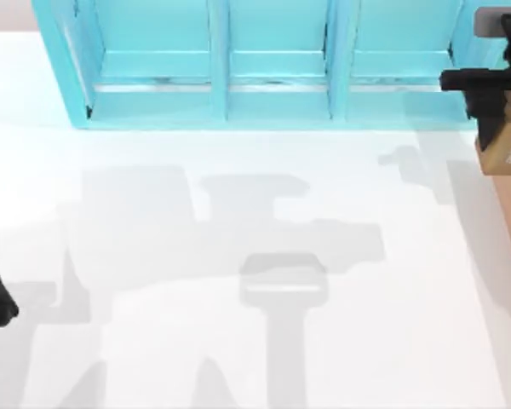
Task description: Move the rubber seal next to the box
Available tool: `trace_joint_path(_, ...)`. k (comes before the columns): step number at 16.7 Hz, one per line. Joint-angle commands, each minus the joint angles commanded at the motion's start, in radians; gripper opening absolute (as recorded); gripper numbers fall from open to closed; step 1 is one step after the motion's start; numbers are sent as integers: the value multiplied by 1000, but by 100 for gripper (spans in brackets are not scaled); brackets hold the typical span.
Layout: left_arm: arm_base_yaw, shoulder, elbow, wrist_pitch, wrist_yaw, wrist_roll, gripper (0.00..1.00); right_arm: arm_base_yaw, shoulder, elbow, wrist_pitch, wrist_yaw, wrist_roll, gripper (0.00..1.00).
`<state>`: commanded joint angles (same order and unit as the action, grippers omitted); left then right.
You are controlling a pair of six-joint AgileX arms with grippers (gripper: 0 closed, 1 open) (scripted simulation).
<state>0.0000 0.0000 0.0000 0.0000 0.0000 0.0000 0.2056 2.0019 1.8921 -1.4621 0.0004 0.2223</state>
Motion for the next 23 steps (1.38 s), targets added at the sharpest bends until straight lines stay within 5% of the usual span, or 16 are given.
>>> trace_joint_path(19, 0, 0, 0, 0, 0, 0, 100, 4, -1, -258, 258, 0, 4, 0)
trace_joint_path(23, 0, 0, 0, 0, 0, 0, 100, 4, -1, -258, 258, 0, 4, 30)
